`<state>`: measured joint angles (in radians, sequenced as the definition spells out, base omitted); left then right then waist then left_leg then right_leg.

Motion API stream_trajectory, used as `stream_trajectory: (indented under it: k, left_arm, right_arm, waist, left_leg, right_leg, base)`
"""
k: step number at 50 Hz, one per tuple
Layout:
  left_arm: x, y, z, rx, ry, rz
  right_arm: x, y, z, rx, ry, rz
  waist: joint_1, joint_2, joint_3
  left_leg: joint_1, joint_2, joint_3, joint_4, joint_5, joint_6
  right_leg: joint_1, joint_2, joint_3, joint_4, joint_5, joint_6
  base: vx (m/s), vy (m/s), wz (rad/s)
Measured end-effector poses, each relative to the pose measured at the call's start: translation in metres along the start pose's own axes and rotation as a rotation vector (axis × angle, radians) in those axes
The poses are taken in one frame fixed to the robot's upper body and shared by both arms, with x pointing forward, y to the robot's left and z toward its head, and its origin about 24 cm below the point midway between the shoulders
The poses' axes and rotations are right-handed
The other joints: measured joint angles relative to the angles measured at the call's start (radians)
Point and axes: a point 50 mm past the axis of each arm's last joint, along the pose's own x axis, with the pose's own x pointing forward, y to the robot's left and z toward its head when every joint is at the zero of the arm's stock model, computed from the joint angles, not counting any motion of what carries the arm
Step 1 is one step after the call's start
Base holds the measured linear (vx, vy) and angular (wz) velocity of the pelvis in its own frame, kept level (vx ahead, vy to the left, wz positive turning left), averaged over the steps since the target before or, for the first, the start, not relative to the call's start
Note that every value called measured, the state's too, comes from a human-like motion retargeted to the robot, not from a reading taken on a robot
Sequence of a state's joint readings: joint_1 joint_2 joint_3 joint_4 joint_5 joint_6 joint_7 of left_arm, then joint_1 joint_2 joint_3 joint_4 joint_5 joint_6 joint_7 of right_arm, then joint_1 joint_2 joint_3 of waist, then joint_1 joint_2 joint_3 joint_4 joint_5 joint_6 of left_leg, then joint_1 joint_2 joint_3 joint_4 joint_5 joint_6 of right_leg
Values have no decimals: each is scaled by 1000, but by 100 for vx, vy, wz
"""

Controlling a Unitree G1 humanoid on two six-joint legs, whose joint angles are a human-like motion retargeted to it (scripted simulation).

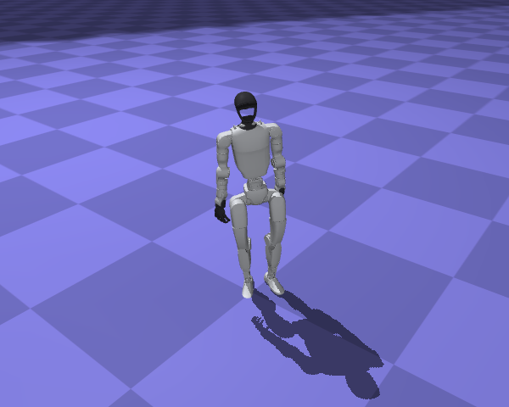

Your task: Upper body actions

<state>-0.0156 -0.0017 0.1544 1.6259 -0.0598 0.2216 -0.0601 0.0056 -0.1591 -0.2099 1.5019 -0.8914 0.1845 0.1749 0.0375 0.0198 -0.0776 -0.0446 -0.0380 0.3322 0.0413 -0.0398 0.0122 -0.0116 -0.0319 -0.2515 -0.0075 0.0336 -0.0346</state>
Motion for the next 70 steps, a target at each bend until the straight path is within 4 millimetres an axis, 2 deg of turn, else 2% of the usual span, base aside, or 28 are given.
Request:
stream_trajectory:
  k: [12,23,27,32,36,39,42,43,45,47,49,52,55,57,60,63,66,70]
  left_arm:
    - [-1,3,5,12,-13,10]
    - [-7,15,25,-14,-64,45]
    - [-12,29,35,-47,-91,75]
    - [-21,51,49,-42,-115,120]
    - [-31,66,66,-6,-143,187]
    - [-40,70,84,5,-195,209]
    - [-50,74,104,0,-261,216]
    - [-54,76,111,-3,-282,221]
    - [-62,81,122,-11,-318,237]
    - [-73,88,135,-22,-358,258]
    - [-84,97,147,-26,-397,280]
    - [-108,102,175,0,-481,312]
    - [-133,85,211,16,-618,322]
    - [-145,74,226,-6,-700,292]
    - [-157,69,239,-39,-791,244]
    - [-175,62,254,-29,-874,241]
    - [-195,54,270,4,-943,252]
    - [-221,35,288,86,-1022,242]
  right_arm:
    - [0,-3,-1,0,-2,-12]
    - [-1,-16,-2,41,-54,-82]
    - [-5,-33,6,69,-111,-160]
    - [-12,-56,7,80,-155,-267]
    - [-10,-60,-19,149,-110,-308]
    - [-7,-54,-49,272,-47,-316]
    - [-5,-46,-73,425,0,-332]
    - [-5,-44,-79,469,12,-335]
    - [-6,-42,-92,539,35,-347]
    - [-7,-44,-98,593,42,-365]
    - [-9,-45,-106,641,51,-387]
    - [-10,-47,-114,751,58,-407]
    - [-11,-45,-123,879,58,-426]
    - [-15,-49,-135,916,81,-470]
    - [-23,-59,-154,935,120,-547]
    - [-27,-58,-168,983,146,-568]
    - [-29,-46,-186,1044,188,-571]
    - [-33,-18,-213,1177,285,-580]
  waist:
    - [22,-5,18]
    - [40,-25,45]
    - [1,-24,93]
    - [-49,-25,179]
    - [-51,-29,203]
    - [-11,-34,217]
    - [15,-43,249]
    - [22,-48,260]
    - [24,-74,283]
    - [6,-88,320]
    - [-12,-97,365]
    - [-15,-95,467]
    - [19,-57,551]
    - [18,-48,585]
    - [-18,-49,598]
    - [-38,-50,598]
    - [-67,-55,598]
    - [-99,-66,598]
  left_leg:
    - [-12,-17,-23,7,6,10]
    - [-64,-16,-64,15,24,15]
    - [-86,10,-86,20,38,16]
    - [-90,50,-93,19,59,13]
    - [-107,77,-94,23,71,-2]
    - [-109,91,-80,27,74,-14]
    - [-108,103,-75,27,81,-31]
    - [-109,106,-71,27,83,-37]
    - [-117,94,-66,25,90,-46]
    - [-122,101,-68,22,101,-61]
    - [-123,123,-64,21,113,-81]
    - [-137,154,-57,33,135,-102]
    - [-181,217,-35,45,152,-130]
    - [-200,247,4,39,162,-142]
    - [-248,279,62,15,187,-147]
    - [-324,312,105,7,206,-152]
    - [-405,335,133,8,220,-157]
    - [-507,352,172,3,238,-161]
  right_leg:
    - [12,-20,-23,-4,-2,14]
    - [-17,-41,-59,25,-11,40]
    - [-47,-31,-61,86,-11,51]
    - [-81,-2,41,162,-19,52]
    - [-72,-76,-65,138,-12,26]
    - [-48,-137,-122,75,44,18]
    - [-27,-184,-118,22,124,37]
    - [-27,-197,-101,17,158,49]
    - [-33,-232,-60,16,207,170]
    - [-44,-224,-18,19,167,207]
    - [-55,-208,-21,16,118,187]
    - [-67,-179,-18,-4,132,154]
    - [-135,-148,17,-8,164,143]
    - [-191,-120,56,-7,183,130]
    - [-304,-80,120,-4,219,112]
    - [-419,-48,166,-8,253,108]
    - [-523,-26,177,-18,288,102]
    - [-654,-5,200,-28,325,95]
  base:
    - [-3,2,5]
    - [-12,7,19]
    - [-16,-2,19]
    - [-15,-11,-2]
    - [-3,-14,1]
    - [10,-18,-19]
    - [7,-23,-11]
    - [9,-30,-18]
    - [5,-30,-16]
    - [4,-31,-11]
    - [10,-30,-19]
    - [0,-22,-23]
    - [-19,-20,-52]
    - [-21,5,-96]
    - [1,5,-114]
    - [-6,6,-98]
    - [-3,5,-58]
    - [3,-2,-48]
